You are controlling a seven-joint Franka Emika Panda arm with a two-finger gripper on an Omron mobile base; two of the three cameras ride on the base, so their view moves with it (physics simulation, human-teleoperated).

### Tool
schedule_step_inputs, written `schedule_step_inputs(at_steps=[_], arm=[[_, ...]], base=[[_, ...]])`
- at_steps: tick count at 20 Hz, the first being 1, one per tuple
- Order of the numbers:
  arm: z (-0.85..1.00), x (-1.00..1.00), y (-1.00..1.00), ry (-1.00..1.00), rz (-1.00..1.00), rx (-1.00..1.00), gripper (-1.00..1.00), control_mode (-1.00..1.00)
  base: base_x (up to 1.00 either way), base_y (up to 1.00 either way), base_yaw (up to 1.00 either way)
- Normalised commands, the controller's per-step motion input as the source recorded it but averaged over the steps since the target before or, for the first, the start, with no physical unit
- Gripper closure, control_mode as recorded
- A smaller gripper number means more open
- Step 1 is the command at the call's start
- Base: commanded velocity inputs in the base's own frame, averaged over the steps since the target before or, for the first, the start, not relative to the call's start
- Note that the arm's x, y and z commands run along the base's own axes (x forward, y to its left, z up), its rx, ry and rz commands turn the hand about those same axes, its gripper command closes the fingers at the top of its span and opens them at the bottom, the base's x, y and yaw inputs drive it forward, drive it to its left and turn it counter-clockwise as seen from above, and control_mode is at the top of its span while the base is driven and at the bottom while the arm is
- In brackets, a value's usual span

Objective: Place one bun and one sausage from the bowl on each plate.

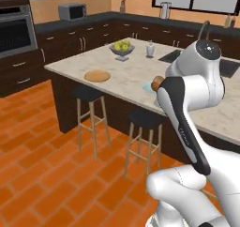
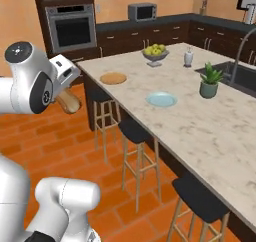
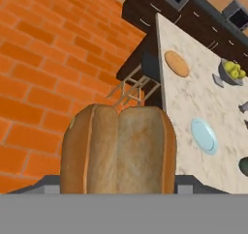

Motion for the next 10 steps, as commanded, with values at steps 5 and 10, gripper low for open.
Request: schedule_step_inputs(at_steps=[5,10], arm=[[0.00,0.00,0.00,0.00,0.00,0.00,1.00,1.00],[0.00,0.00,0.00,0.00,0.00,0.00,1.00,1.00]], base=[[0.95,1.00,-0.34],[0.93,1.00,-0.34]])
